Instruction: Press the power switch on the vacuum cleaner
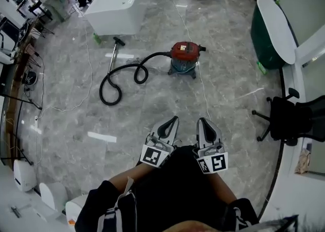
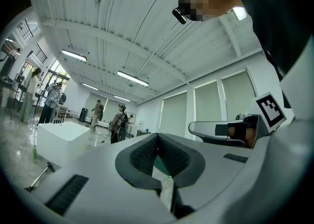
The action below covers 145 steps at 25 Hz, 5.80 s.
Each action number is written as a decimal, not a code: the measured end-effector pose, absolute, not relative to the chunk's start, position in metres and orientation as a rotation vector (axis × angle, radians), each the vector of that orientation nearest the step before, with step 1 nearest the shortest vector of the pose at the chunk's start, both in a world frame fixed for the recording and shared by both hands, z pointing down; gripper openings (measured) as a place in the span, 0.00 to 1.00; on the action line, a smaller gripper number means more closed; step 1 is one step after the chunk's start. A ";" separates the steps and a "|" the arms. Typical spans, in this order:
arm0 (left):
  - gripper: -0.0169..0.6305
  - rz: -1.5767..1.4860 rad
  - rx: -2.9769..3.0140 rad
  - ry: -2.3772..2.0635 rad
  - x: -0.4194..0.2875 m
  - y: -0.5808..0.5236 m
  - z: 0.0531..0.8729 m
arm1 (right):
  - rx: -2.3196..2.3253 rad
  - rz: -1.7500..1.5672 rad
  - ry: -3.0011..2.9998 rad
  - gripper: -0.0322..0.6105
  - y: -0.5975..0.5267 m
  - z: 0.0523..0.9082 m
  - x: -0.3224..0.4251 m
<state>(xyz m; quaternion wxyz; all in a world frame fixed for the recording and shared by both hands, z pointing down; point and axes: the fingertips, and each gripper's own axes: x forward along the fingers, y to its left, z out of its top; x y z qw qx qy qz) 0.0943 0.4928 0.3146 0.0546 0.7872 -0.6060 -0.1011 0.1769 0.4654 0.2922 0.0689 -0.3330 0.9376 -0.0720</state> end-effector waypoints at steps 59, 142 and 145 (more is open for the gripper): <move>0.05 -0.248 2.306 -1.611 -0.118 0.066 0.362 | -1.158 -0.176 2.903 0.08 0.059 0.298 -0.038; 0.05 1.325 2.068 -1.188 -0.141 -0.206 0.989 | -1.105 -0.391 3.043 0.08 -0.116 0.551 0.026; 0.05 1.338 2.052 -1.158 -0.140 -0.205 0.998 | -1.051 -0.401 3.077 0.08 -0.105 0.557 0.020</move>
